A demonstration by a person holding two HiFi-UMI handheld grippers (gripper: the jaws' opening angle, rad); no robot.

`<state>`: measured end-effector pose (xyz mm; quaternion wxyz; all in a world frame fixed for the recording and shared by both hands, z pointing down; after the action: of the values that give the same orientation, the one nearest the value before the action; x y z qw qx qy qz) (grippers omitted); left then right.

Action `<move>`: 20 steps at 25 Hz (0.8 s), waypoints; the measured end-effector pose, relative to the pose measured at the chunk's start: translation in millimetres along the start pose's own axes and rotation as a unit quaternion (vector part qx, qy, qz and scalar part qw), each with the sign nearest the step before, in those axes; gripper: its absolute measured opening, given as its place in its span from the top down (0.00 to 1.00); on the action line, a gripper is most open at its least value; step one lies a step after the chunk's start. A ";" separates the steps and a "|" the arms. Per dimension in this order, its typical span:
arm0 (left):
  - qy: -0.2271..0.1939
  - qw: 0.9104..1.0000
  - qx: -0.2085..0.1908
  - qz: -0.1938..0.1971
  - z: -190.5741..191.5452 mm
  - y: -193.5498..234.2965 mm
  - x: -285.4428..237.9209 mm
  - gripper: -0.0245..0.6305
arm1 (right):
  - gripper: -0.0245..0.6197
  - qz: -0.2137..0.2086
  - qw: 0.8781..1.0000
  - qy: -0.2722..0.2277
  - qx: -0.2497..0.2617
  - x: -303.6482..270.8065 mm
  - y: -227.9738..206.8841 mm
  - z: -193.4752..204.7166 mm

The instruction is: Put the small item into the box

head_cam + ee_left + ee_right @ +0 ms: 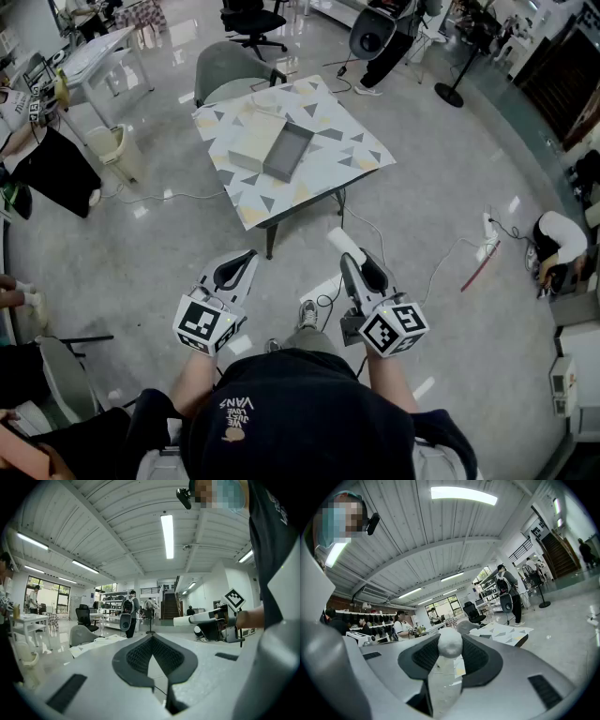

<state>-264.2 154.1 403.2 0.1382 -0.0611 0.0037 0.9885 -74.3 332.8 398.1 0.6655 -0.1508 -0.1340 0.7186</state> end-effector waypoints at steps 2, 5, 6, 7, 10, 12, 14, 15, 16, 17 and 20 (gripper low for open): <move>0.003 1.000 0.001 0.002 0.7 0.0 -8.0 0.95 | 0.75 0.000 1.000 0.003 0.001 -3.8 -6.5 -0.9; 0.005 1.000 0.001 0.003 1.6 1.4 -21.3 0.95 | 0.75 -0.003 1.000 0.005 0.000 -11.4 -17.5 -3.2; 0.006 1.000 0.002 0.003 1.7 1.9 -26.0 0.95 | 0.75 -0.003 1.000 0.005 -0.001 -14.0 -21.7 -4.3; 0.006 1.000 0.002 0.003 1.3 2.1 -30.9 0.95 | 0.75 -0.004 1.000 0.005 -0.002 -16.6 -26.2 -5.8; 0.008 1.000 0.003 -0.001 -1.0 2.8 -47.1 0.95 | 0.75 -0.010 1.000 0.010 -0.004 -25.5 -40.3 -10.6; 0.011 1.000 0.003 -0.004 -1.5 3.2 -59.6 0.95 | 0.75 -0.015 1.000 0.014 -0.004 -32.8 -51.4 -13.3; 0.013 1.000 0.003 -0.008 -1.8 3.8 -72.8 0.95 | 0.75 -0.023 1.000 0.017 -0.006 -41.2 -63.6 -16.4; 0.013 1.000 0.003 -0.011 -2.1 4.2 -79.6 0.95 | 0.75 -0.027 0.999 0.018 -0.006 -45.9 -70.2 -18.3; 0.013 1.000 0.003 -0.014 -2.3 4.6 -86.6 0.95 | 0.75 -0.032 0.999 0.020 -0.007 -50.6 -77.1 -20.4; 0.014 1.000 0.004 -0.018 -2.5 5.0 -93.7 0.95 | 0.75 -0.037 0.999 0.022 -0.007 -55.3 -84.2 -22.5; 0.014 0.999 0.006 -0.030 -4.2 5.3 -115.9 0.95 | 0.75 -0.053 0.998 0.031 -0.008 -68.6 -106.6 -29.3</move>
<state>-154.5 117.2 413.0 0.1683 -0.0743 0.0099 0.9829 39.6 272.5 415.7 0.7052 -0.1709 -0.1270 0.6763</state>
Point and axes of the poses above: the fingertips, and each gripper's own axes: x backward along the fingers, y to its left, z out of its underside, the point moved 7 cm from there along x, backward along the fingers, and after that the axes turned 10 degrees about -z, right-handed, at the moved point
